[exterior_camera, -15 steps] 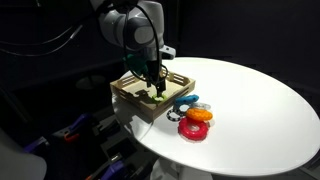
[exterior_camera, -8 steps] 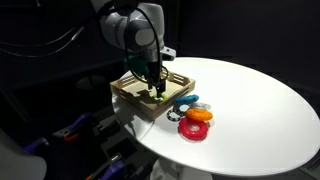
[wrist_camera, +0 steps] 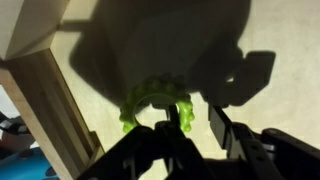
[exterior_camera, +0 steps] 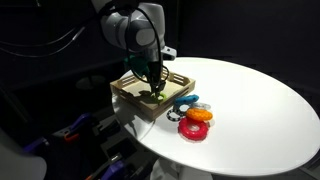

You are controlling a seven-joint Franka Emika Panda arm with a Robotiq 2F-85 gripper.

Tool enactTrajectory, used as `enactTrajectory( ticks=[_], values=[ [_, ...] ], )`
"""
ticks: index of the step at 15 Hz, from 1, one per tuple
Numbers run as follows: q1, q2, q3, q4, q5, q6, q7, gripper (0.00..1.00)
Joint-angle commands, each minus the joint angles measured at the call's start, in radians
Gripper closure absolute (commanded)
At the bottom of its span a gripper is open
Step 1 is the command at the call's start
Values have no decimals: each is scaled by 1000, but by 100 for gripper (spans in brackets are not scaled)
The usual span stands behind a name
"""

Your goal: Remove the green donut plush toy and put it on top of the donut orange plush toy

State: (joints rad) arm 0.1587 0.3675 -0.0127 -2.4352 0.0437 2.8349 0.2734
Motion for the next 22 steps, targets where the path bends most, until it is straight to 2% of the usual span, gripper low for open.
enactTrajectory(
  ticks=[1, 3, 4, 15, 18, 22],
  values=[
    [5, 10, -10, 16, -2, 4, 18, 92],
    [3, 7, -8, 16, 0, 2, 16, 98],
    [2, 6, -7, 16, 1, 1, 15, 93],
    [-46, -97, 20, 51, 45, -58, -18, 94],
    [-54, -136, 3, 71, 35, -74, -5, 94],
    [-64, -154, -51, 101, -20, -95, 39, 94]
  ],
)
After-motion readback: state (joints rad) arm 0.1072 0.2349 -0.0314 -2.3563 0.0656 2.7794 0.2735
